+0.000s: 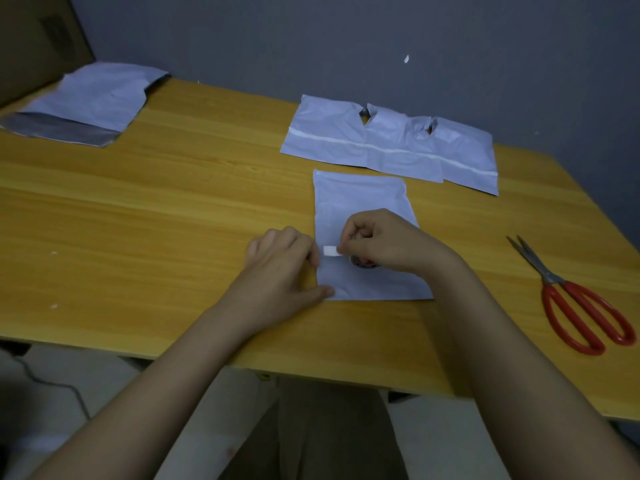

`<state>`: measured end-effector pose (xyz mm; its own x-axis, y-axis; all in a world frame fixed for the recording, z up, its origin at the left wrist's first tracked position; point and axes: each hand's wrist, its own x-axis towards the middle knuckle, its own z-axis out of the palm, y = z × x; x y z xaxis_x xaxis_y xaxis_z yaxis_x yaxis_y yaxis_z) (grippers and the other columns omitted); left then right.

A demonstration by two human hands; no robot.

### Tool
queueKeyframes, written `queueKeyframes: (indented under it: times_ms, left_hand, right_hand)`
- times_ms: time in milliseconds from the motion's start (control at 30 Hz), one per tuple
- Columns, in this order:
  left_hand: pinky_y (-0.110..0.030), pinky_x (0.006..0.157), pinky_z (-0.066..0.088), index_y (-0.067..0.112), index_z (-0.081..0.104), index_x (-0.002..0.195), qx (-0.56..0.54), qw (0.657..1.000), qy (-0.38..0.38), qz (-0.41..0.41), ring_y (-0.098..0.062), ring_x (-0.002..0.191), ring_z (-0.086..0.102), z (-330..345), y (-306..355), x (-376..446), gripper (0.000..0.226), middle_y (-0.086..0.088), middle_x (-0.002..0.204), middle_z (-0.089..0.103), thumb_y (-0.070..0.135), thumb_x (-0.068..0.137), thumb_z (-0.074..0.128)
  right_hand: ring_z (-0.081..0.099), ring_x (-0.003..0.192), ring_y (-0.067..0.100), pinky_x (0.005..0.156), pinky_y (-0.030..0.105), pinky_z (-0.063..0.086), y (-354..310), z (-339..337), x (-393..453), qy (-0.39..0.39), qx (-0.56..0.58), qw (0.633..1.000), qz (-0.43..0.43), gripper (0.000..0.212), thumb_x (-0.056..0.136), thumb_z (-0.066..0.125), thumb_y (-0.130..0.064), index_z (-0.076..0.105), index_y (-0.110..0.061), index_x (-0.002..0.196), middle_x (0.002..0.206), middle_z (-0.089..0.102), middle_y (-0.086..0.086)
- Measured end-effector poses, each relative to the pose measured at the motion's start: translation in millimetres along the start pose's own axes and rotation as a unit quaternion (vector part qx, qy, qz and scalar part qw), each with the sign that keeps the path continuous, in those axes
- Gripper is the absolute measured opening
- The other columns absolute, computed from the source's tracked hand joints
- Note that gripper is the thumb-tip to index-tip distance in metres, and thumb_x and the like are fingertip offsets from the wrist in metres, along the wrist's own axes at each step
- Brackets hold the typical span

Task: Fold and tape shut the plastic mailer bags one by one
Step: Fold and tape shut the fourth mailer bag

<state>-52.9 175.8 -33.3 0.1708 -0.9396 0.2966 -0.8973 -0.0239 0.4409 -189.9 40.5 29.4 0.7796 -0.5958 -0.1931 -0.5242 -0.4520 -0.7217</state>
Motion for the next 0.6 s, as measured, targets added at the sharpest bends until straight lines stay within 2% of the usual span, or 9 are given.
queueKeyframes:
  times_ms: [100, 200, 400, 600]
  left_hand:
    - [-0.027, 0.079, 0.022, 0.028, 0.060, 0.091, 0.027, 0.998, 0.004, 0.059, -0.011, 0.097, 0.041, 0.4, 1.1, -2.5, 0.027, 0.012, 0.097, 0.053, 0.051, 0.078, 0.056]
    - [-0.030, 0.083, 0.028, 0.026, 0.067, 0.088, 0.047, 0.994, 0.001, 0.098, -0.013, 0.097, 0.051, 3.2, 3.1, -4.3, 0.031, 0.012, 0.095, 0.060, 0.046, 0.082, 0.044]
    - [-0.027, 0.084, 0.025, 0.031, 0.069, 0.098, 0.038, 0.998, -0.002, 0.055, -0.016, 0.105, 0.053, 6.2, 2.7, -10.1, 0.037, 0.013, 0.104, 0.060, 0.050, 0.085, 0.040]
    - [-0.030, 0.085, 0.031, 0.030, 0.072, 0.099, 0.053, 0.998, 0.004, 0.035, -0.020, 0.105, 0.055, 7.9, 5.8, -17.0, 0.039, 0.007, 0.108, 0.062, 0.047, 0.087, 0.040]
  right_hand:
    - [0.049, 0.048, 0.007, 0.050, 0.018, 0.040, 3.4, -2.1, -1.5, 0.044, 0.017, 0.999, -0.006, 0.014, 0.088, 0.067, -0.016, 0.063, -0.006, 0.079, 0.051, 0.054, -0.005]
    - [0.048, 0.047, 0.006, 0.050, 0.017, 0.040, 4.4, 1.8, -2.2, 0.047, 0.027, 0.998, -0.010, 0.013, 0.088, 0.066, -0.015, 0.063, -0.005, 0.080, 0.047, 0.052, -0.010]
    - [0.055, 0.054, 0.010, 0.060, 0.029, 0.047, 5.8, 6.0, -0.4, 0.030, 0.013, 0.999, -0.006, 0.011, 0.087, 0.065, -0.012, 0.065, -0.004, 0.079, 0.055, 0.058, -0.003]
    - [0.054, 0.050, 0.003, 0.055, 0.021, 0.043, -0.5, 4.5, 4.0, 0.018, -0.022, 1.000, -0.007, 0.013, 0.086, 0.066, -0.013, 0.065, -0.009, 0.073, 0.056, 0.060, -0.005]
